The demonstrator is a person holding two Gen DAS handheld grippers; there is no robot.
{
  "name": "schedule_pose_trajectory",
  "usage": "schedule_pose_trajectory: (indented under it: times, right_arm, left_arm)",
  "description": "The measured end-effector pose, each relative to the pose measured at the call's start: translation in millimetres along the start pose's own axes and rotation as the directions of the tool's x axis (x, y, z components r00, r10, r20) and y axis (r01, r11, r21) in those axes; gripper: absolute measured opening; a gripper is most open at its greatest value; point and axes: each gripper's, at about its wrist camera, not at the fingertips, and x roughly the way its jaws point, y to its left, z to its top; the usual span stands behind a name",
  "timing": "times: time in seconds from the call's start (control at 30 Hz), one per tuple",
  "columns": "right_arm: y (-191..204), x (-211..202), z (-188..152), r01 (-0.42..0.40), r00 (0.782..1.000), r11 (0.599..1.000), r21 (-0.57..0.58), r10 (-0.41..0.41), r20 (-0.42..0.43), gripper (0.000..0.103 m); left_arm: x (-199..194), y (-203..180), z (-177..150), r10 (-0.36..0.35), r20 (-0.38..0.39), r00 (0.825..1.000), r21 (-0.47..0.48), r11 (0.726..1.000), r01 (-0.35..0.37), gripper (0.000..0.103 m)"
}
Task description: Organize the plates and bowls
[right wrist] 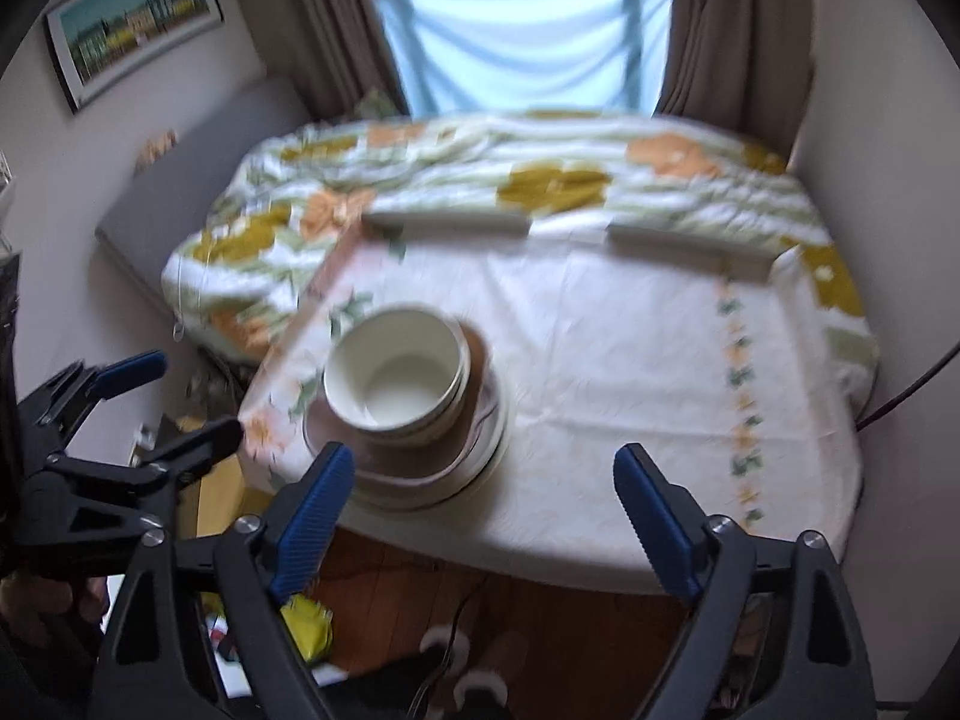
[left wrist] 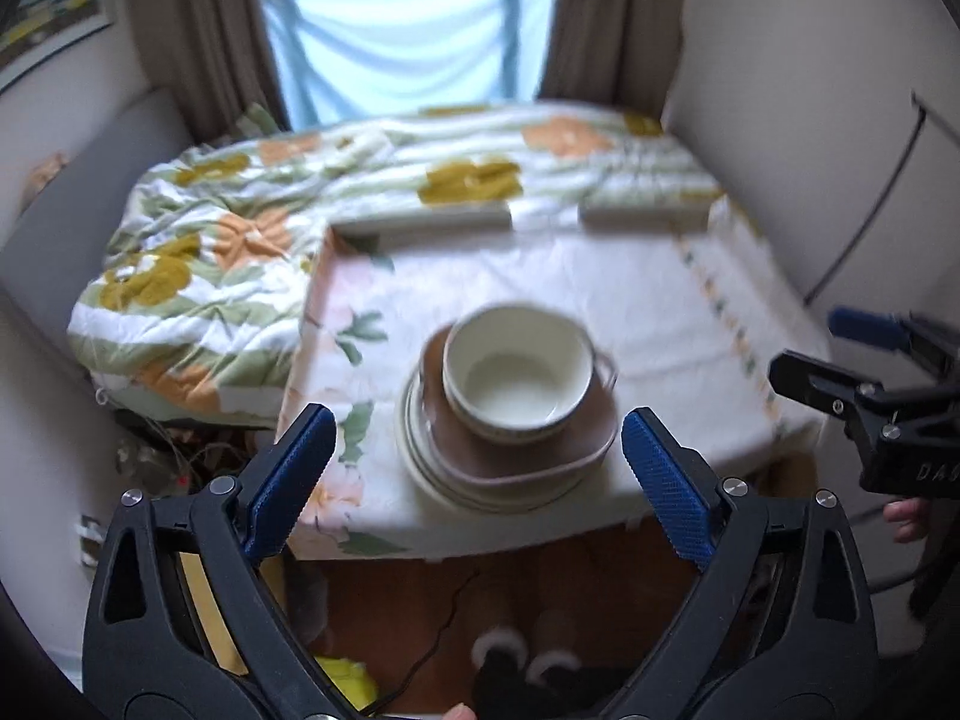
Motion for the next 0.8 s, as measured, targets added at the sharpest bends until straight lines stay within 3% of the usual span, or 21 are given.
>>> schedule_pose_trajectory:
  times: [0.1,0.2,0.33,0.5,0.8]
  right_arm:
    - [-5.9,-28.1,0.9,0.031,0.997,0.999,0.019,-0.033,0.073,0.102]
    - [-5.7,-59.3,-1.0,0.086,0.981,0.996,0.038,-0.091,0.174,0.102]
    - [-5.8,-84.0,-2.5,0.110,0.960,0.992,0.055,-0.121,0.252,0.102]
    - [-3.4,-101.6,-2.0,0.129,0.936,0.989,0.075,-0.146,0.321,0.102]
    - [2.6,-104.1,-6.3,0.143,0.922,0.986,0.083,-0.163,0.350,0.102]
  left_arm:
    - [-39.2,-2.7,5.0,0.035,0.110,0.993,-0.045,0.999,-0.031,0.097]
    - [-77.8,-6.0,4.8,0.094,0.240,0.966,-0.071,0.994,-0.080,0.103]
    - [-104.5,-10.4,2.6,0.104,0.343,0.933,-0.080,0.993,-0.081,0.103]
    - [-111.4,-14.3,-0.2,0.115,0.359,0.926,-0.067,0.993,-0.098,0.103]
    - [-111.8,-7.6,-4.5,0.105,0.377,0.920,-0.050,0.994,-0.093,0.103]
